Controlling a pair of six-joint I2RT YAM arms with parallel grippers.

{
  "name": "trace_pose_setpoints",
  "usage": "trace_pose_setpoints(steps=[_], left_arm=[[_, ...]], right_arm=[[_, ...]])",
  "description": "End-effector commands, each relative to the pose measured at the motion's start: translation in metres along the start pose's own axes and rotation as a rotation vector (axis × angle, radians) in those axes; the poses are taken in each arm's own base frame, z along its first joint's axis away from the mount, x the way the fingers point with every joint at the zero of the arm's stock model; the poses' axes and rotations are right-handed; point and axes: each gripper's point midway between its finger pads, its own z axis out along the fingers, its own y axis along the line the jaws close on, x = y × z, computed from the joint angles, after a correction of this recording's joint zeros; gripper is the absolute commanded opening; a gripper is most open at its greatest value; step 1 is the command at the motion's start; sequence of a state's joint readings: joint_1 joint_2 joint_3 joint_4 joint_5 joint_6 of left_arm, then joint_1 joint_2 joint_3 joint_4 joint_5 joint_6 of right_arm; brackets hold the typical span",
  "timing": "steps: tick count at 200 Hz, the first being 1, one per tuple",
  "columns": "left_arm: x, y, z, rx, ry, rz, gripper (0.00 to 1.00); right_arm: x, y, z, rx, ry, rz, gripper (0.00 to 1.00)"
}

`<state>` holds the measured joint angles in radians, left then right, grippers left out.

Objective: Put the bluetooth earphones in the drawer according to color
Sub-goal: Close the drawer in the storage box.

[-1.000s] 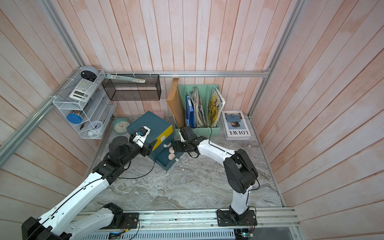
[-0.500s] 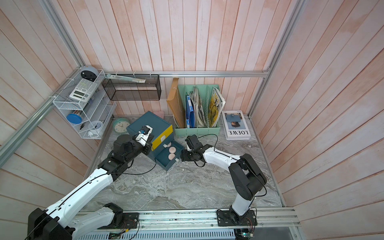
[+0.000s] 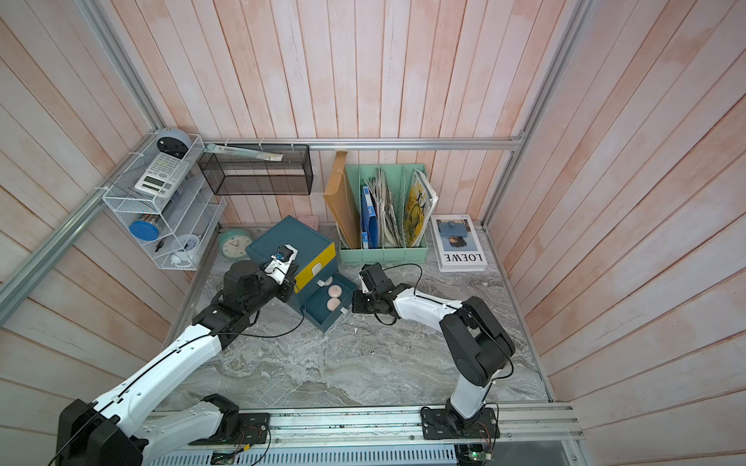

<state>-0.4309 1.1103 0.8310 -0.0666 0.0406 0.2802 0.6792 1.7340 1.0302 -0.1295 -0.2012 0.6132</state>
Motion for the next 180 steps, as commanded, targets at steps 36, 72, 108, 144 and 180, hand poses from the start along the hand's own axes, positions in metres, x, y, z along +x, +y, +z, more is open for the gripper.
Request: trace_pose_setpoints(steps=[36, 72, 108, 144, 180], left_arm=[[0.007, 0.007, 0.007, -0.023, 0.028, -0.008, 0.0], [0.012, 0.01, 0.011, -0.03, 0.055, -0.011, 0.0], [0.015, 0.008, 0.013, -0.021, 0.07, -0.012, 0.0], [0.016, 0.008, 0.013, -0.018, 0.073, -0.01, 0.0], [0.016, 0.007, 0.013, -0.015, 0.074, -0.009, 0.0]], right_arm=[[-0.011, 0.015, 0.012, -0.072, -0.013, 0.03, 0.0], [-0.019, 0.021, 0.017, -0.086, -0.017, 0.027, 0.0], [-0.026, 0.027, 0.025, -0.107, -0.022, 0.036, 0.0], [-0.03, 0.033, 0.034, -0.139, -0.024, 0.058, 0.0], [-0.038, 0.04, 0.039, -0.171, -0.036, 0.074, 0.0]])
